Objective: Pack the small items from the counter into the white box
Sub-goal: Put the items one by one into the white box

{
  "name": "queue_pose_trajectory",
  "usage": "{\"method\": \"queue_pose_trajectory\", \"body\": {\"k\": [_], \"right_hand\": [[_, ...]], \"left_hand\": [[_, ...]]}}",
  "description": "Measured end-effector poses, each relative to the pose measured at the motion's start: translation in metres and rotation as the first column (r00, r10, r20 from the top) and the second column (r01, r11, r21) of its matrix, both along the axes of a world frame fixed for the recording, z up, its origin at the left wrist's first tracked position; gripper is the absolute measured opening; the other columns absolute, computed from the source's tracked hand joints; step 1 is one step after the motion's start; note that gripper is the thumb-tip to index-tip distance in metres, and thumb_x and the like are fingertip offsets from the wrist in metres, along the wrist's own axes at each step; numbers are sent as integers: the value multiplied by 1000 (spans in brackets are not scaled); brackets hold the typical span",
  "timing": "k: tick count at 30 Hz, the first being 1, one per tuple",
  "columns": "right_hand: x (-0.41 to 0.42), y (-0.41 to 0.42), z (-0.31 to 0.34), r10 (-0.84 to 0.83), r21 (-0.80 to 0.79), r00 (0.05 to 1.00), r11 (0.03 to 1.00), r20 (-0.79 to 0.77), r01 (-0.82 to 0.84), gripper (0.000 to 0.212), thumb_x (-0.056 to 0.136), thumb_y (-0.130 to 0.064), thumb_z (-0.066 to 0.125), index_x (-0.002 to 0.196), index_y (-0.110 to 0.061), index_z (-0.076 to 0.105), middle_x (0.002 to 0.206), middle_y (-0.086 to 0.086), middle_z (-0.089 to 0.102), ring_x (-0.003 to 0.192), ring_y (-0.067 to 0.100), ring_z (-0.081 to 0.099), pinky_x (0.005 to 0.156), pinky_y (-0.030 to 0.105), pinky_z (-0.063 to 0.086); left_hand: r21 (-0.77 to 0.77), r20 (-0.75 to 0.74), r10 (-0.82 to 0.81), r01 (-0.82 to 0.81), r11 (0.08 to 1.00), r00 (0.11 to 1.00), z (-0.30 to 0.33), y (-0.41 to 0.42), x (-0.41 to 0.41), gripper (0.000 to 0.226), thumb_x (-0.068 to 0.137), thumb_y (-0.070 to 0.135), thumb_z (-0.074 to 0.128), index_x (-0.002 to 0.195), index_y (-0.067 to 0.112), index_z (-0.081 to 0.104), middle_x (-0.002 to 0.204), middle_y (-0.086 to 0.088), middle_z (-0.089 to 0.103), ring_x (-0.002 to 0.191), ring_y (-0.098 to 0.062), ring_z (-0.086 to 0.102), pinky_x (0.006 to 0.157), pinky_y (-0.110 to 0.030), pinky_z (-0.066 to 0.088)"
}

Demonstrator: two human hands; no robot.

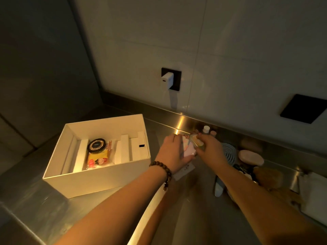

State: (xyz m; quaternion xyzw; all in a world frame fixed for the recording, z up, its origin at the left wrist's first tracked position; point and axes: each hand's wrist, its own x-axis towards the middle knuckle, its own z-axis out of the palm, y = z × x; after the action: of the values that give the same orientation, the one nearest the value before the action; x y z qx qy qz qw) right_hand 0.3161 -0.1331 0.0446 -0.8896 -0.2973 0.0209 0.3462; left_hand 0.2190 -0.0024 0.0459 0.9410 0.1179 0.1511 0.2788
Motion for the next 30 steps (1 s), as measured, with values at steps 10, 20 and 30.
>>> {"method": "queue_pose_trajectory", "body": {"k": [10, 20, 30], "right_hand": [[-48, 71, 75, 154, 167, 988, 973, 34, -157, 40, 85, -11, 66, 123, -21, 59, 112, -3, 59, 100, 10, 53, 84, 25, 46], [-90, 182, 63, 299, 77, 954, 951, 29, -300, 47, 84, -15, 69, 127, -24, 55, 120, -6, 56, 98, 7, 53, 74, 16, 38], [-91, 270, -4, 275, -288, 949, 907, -153, -309, 59, 83, -28, 70, 136, -23, 46, 129, -1, 49, 109, 21, 55, 87, 28, 47]], "left_hand": [[124, 110, 155, -168, 978, 982, 82, 110, -70, 80, 66, 59, 70, 128, 17, 42, 124, -2, 48, 110, -16, 43, 88, -26, 36], [121, -50, 330, -322, 939, 943, 73, 228, -156, 76, 67, 50, 74, 127, 16, 44, 126, -4, 49, 109, -17, 46, 89, -27, 39], [73, -99, 216, -209, 975, 971, 37, 277, -154, 83, 69, 48, 75, 136, 23, 35, 139, 1, 40, 124, -15, 39, 101, -31, 36]]}}
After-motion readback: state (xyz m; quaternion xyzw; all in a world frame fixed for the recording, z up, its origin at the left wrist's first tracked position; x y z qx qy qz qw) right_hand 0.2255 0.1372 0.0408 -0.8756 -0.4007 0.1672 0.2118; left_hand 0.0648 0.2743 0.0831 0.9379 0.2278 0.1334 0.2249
